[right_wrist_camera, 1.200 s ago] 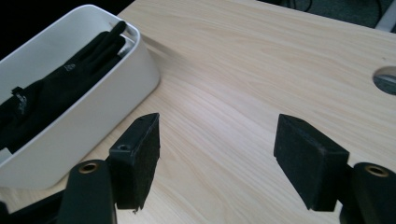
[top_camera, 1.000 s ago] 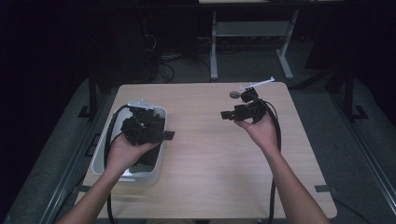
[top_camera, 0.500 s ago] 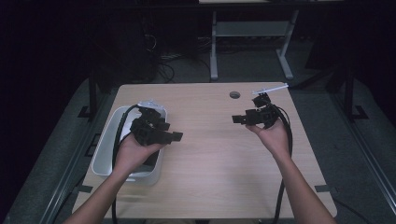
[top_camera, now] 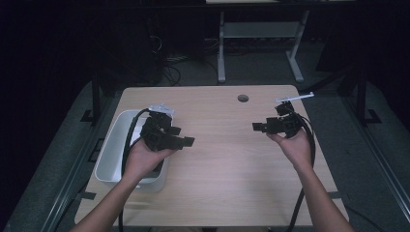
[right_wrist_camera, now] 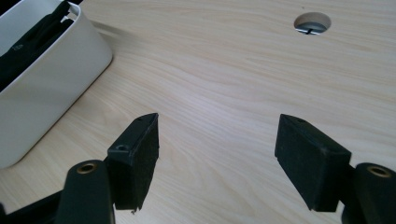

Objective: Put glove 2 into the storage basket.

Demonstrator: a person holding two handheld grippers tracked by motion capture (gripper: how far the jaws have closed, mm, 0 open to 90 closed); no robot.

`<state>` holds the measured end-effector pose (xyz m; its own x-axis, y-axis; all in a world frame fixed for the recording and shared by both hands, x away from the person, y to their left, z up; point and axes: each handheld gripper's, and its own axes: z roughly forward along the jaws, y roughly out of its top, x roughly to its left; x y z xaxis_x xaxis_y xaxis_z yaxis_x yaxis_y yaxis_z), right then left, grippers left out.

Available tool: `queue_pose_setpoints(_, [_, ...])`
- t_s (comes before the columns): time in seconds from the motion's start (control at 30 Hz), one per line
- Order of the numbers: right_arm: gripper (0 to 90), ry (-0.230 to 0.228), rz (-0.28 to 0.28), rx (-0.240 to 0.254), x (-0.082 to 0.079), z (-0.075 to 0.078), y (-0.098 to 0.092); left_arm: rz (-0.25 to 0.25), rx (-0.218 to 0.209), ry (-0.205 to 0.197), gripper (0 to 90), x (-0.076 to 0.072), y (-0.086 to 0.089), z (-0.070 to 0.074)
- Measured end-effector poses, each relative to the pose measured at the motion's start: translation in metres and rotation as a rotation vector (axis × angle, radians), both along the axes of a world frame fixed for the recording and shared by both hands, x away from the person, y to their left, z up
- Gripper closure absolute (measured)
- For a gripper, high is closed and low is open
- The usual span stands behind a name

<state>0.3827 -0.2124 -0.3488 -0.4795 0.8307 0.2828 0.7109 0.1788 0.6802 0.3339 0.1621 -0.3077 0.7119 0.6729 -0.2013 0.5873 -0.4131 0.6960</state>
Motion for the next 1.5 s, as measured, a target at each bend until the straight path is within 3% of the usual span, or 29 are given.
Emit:
queue_pose_setpoints(1.0, [29.8,0.015,-0.065,0.008,-0.028,-0.032,-0.045,-0.041,-0.016,0.033,28.9,-0.003,-0.034,-0.022])
queue_pose_setpoints(1.5, [29.8,0.028,-0.097,0.003,-0.043,-0.05,-0.067,-0.074,-0.004,0.057,28.3,-0.005,-0.047,-0.037])
